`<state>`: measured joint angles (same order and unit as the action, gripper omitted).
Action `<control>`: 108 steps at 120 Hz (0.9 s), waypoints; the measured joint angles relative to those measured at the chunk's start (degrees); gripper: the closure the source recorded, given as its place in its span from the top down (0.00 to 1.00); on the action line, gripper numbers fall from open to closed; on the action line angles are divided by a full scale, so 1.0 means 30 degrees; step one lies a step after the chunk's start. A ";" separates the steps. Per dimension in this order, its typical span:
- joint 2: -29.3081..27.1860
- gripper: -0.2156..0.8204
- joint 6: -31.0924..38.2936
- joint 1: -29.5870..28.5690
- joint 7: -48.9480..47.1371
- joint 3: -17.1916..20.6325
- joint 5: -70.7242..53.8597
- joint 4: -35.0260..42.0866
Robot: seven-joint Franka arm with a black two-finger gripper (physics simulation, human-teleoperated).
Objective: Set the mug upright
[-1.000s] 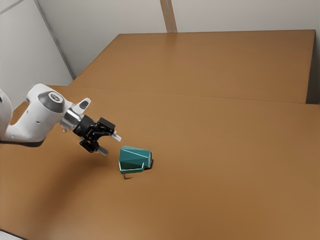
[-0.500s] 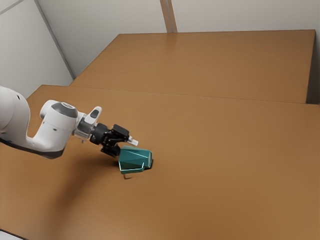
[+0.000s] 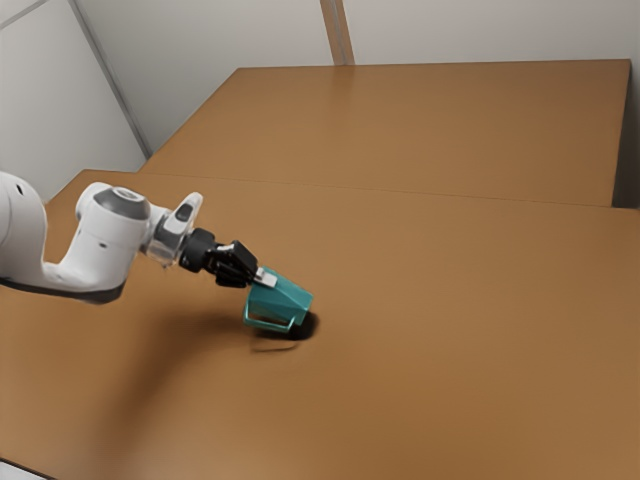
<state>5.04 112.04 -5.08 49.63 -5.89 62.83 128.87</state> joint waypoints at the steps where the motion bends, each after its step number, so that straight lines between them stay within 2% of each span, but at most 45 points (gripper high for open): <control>1: -0.0042 0.07 -0.0030 -0.0001 0.0025 0.0004 -0.0010 0.0000; 19: -0.0864 0.05 -0.0312 0.0061 0.0034 0.0181 -0.1647 -0.0804; 41: -0.1155 0.04 -0.0372 -0.0573 -0.2458 0.2246 -1.0537 -0.4031; 49: -0.1153 0.04 -0.0358 -0.0492 -0.3681 0.2938 -1.3771 -0.4522; 64: -0.0939 0.04 0.0233 0.0504 -0.5743 0.3420 -1.8103 -0.4625; 79: -0.0374 0.04 0.0975 0.1204 -0.7458 0.3501 -1.9922 -0.4330; 108: 0.1330 0.04 0.2088 0.0643 -0.9969 0.3485 -2.0875 -0.4159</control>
<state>9.03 118.31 -3.15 19.72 4.56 0.21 116.39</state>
